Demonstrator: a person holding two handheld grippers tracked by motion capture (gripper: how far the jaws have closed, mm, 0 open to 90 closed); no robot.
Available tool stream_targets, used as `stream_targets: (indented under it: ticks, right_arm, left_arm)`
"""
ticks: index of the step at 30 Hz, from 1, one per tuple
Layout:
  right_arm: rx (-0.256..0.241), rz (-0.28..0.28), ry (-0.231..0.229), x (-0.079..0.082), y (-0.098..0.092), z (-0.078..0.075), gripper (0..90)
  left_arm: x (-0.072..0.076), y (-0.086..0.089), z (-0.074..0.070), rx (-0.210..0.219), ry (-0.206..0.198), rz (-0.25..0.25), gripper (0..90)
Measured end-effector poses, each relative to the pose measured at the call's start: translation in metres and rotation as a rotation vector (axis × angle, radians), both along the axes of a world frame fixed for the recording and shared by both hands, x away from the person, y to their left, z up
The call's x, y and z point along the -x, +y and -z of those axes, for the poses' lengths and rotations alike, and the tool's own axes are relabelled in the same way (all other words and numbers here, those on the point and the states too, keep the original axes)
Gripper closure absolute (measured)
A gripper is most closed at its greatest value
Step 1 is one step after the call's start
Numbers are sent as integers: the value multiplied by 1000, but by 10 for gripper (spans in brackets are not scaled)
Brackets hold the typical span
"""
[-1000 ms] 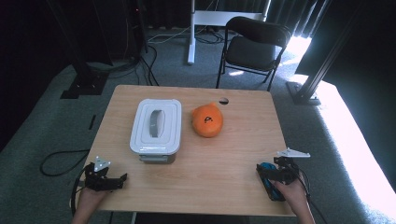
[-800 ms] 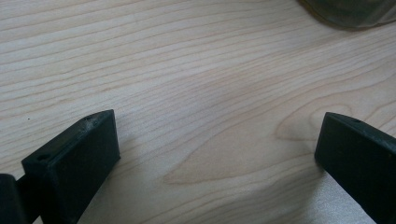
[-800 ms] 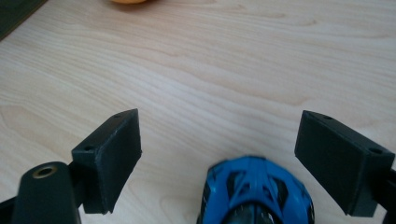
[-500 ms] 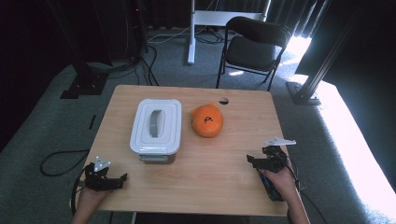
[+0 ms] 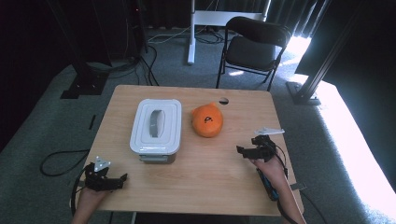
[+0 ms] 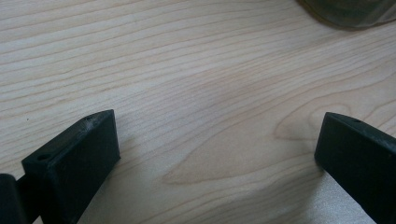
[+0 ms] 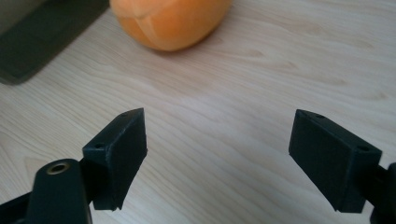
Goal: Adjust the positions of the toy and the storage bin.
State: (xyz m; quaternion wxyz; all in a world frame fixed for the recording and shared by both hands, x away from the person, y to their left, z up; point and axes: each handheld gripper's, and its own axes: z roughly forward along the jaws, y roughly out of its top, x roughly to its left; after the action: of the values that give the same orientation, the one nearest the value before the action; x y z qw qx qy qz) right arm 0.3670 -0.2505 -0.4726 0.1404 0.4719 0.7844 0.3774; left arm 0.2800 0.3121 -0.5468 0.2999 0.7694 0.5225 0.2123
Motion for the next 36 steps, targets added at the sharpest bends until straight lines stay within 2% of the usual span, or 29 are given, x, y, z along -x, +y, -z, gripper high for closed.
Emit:
stream_targets:
  ticks: [7, 14, 18, 19, 23, 27, 30, 32, 36]
  right_arm:
    - [-14, -16, -17, -15, 17, -2, 185]
    - [-8, -32, -4, -29, 33, 2, 186]
    - [9, -43, -5, -37, 42, 4, 202]
    - [25, -44, -16, -39, 45, 5, 206]
    - [58, -59, -9, -46, 51, 8, 206]
    - [58, -62, 0, -53, 56, 10, 220]
    - [48, -63, -7, -57, 58, 11, 227]
    - [47, -75, -29, -60, 60, 10, 229]
    - [73, -73, -33, -68, 63, 8, 230]
  left_arm:
    - [0, 0, 0, 0, 0, 3, 2]
    - [0, 0, 0, 0, 0, 5, 2]
    - [0, 0, 0, 0, 0, 7, 2]
    - [0, 0, 0, 0, 0, 7, 2]
    - [0, 0, 0, 0, 0, 7, 2]
    - [0, 0, 0, 0, -1, 7, 2]
    - [0, 0, 0, 0, 0, 7, 2]
    - [0, 0, 0, 0, 0, 7, 2]
    - [0, 0, 0, 0, 0, 8, 2]
